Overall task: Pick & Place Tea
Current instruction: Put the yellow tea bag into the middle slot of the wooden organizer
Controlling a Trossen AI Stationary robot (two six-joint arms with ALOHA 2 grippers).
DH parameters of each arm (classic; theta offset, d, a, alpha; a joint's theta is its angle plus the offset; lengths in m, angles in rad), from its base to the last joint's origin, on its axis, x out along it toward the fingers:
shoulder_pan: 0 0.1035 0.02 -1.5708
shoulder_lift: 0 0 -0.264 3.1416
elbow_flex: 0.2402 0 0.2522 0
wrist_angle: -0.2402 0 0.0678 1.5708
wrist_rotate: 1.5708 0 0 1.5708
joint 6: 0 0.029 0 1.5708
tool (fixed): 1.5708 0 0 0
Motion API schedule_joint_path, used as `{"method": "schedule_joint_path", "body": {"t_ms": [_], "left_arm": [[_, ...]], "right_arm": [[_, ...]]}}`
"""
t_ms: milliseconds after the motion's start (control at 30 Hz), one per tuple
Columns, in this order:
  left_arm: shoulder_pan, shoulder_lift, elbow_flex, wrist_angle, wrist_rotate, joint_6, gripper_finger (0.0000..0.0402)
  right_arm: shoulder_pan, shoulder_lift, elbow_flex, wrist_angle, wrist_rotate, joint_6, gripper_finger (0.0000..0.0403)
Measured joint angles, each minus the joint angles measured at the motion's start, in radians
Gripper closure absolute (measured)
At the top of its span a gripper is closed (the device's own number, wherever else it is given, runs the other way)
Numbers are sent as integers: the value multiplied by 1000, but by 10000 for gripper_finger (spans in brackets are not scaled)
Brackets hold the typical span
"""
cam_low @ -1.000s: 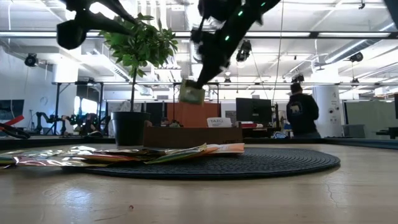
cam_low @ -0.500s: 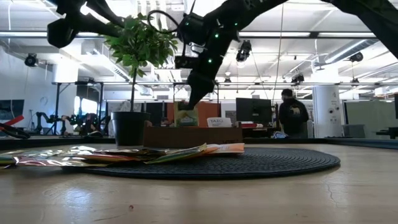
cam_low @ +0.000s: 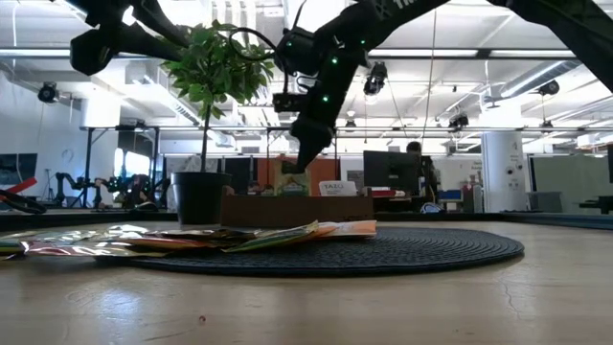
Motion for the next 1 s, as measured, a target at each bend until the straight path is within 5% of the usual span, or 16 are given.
{"method": "schedule_joint_path", "body": {"t_ms": [1000], "left_arm": [[0,0,0,2,-1,-3,319]], "right_arm": [[-30,4,-89,99,-75,14,380]]}}
